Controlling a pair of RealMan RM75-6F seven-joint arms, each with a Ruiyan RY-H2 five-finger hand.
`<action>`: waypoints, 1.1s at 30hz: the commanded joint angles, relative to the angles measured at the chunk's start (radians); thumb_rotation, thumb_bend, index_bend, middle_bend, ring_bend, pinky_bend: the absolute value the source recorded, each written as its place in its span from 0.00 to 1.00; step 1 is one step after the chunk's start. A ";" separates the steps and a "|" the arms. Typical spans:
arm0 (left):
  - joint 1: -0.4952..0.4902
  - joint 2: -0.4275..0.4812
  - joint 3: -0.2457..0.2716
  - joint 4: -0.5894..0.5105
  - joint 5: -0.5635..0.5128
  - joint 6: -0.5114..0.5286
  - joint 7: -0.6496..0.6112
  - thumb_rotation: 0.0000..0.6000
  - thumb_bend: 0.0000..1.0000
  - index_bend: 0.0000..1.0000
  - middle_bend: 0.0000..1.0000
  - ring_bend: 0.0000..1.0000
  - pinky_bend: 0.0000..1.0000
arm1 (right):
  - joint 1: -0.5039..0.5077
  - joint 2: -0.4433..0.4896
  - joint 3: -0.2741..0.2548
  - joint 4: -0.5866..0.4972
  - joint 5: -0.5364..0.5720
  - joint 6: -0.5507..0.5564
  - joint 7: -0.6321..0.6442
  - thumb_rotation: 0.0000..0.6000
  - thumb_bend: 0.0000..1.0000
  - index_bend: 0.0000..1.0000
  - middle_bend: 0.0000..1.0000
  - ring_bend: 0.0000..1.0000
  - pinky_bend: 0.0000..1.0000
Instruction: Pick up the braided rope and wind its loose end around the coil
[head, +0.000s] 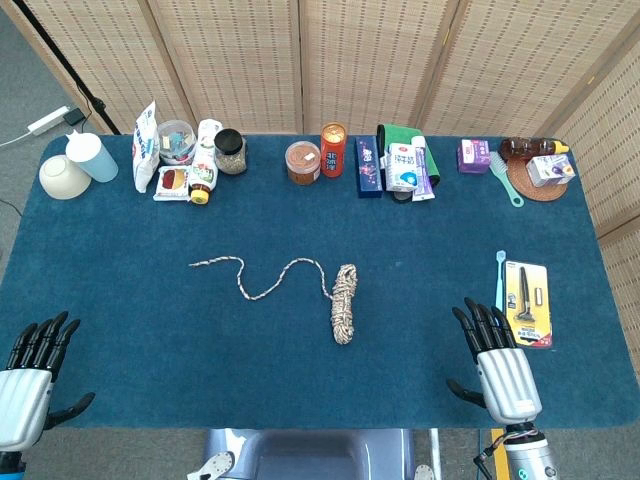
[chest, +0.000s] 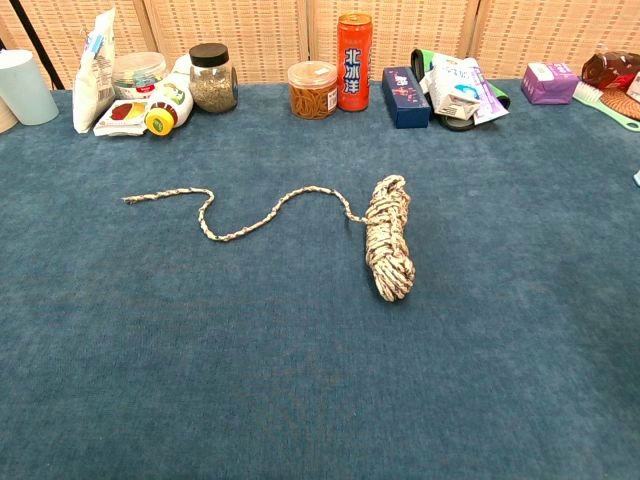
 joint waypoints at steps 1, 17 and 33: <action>0.000 0.000 -0.001 0.001 -0.001 -0.001 0.000 1.00 0.12 0.00 0.00 0.00 0.00 | 0.000 0.000 0.000 0.000 0.000 -0.001 -0.001 1.00 0.00 0.00 0.00 0.00 0.00; -0.023 -0.007 -0.012 0.007 -0.032 -0.042 -0.012 1.00 0.12 0.00 0.00 0.00 0.00 | 0.005 -0.010 0.005 0.004 0.019 -0.016 -0.014 1.00 0.00 0.00 0.00 0.00 0.00; -0.145 -0.003 -0.107 0.024 -0.100 -0.159 -0.083 1.00 0.17 0.09 0.00 0.00 0.00 | 0.012 0.025 0.005 -0.009 0.028 -0.026 0.059 1.00 0.00 0.00 0.00 0.00 0.00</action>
